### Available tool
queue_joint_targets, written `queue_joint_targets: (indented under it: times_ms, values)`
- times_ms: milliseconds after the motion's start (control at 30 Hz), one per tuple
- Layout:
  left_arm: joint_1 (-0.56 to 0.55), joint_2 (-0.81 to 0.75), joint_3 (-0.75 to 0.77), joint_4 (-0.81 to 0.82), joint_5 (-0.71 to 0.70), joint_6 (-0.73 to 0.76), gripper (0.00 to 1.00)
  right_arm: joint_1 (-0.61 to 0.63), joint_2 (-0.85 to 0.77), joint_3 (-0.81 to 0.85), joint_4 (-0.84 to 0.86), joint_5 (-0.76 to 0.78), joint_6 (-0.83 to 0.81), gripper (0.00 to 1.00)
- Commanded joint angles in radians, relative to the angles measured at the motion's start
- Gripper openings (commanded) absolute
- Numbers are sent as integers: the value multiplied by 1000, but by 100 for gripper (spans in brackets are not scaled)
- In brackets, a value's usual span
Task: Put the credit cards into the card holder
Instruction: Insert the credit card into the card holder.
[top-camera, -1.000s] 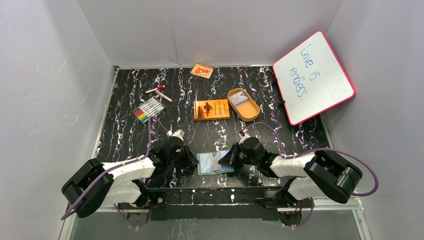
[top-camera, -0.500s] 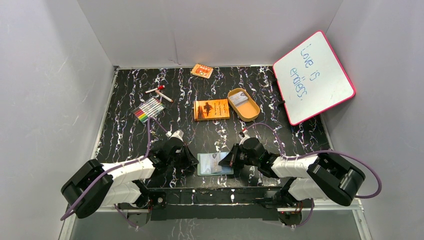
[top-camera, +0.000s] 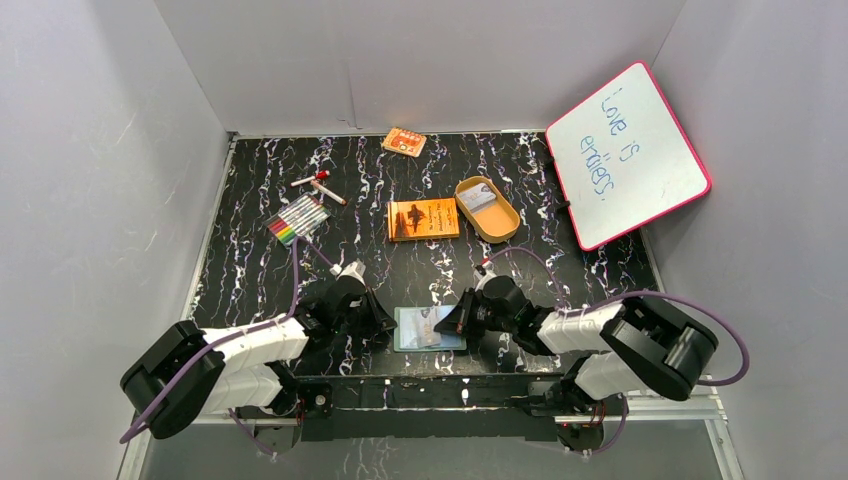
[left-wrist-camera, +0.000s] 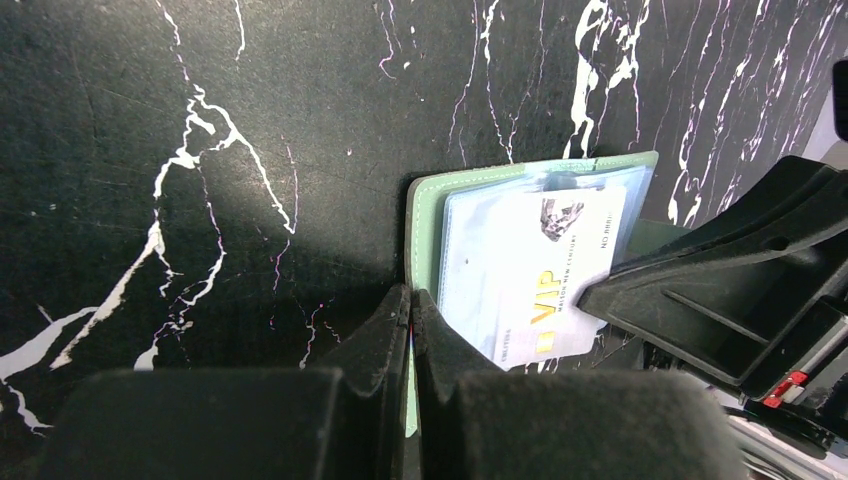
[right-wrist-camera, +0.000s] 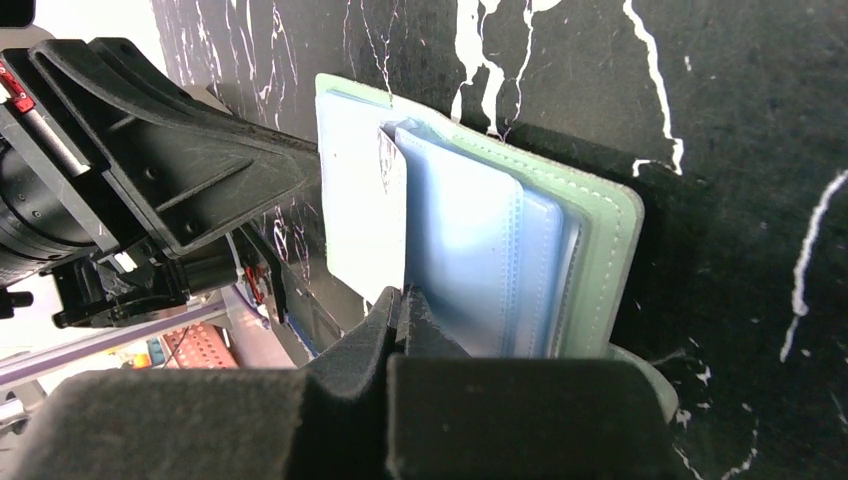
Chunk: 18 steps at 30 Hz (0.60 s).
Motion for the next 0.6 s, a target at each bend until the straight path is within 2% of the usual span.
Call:
queue_joint_targets:
  times_ms: [0,433,467,567]
  values:
    - [0,-15,-18,-4,-10,-1,0,23,62,19,68,-30,0,0]
    - [0,-20,-22,-6,-13,-1,0,56,159,95,82,-44,-7,0]
    - [1,-22,-22,-8,-14,-1,0,57,156,99,75,-44,-9,3]
    - [0,-30,-22,-16,-19,-2,0,60,135,109,41,-37,-19,21]
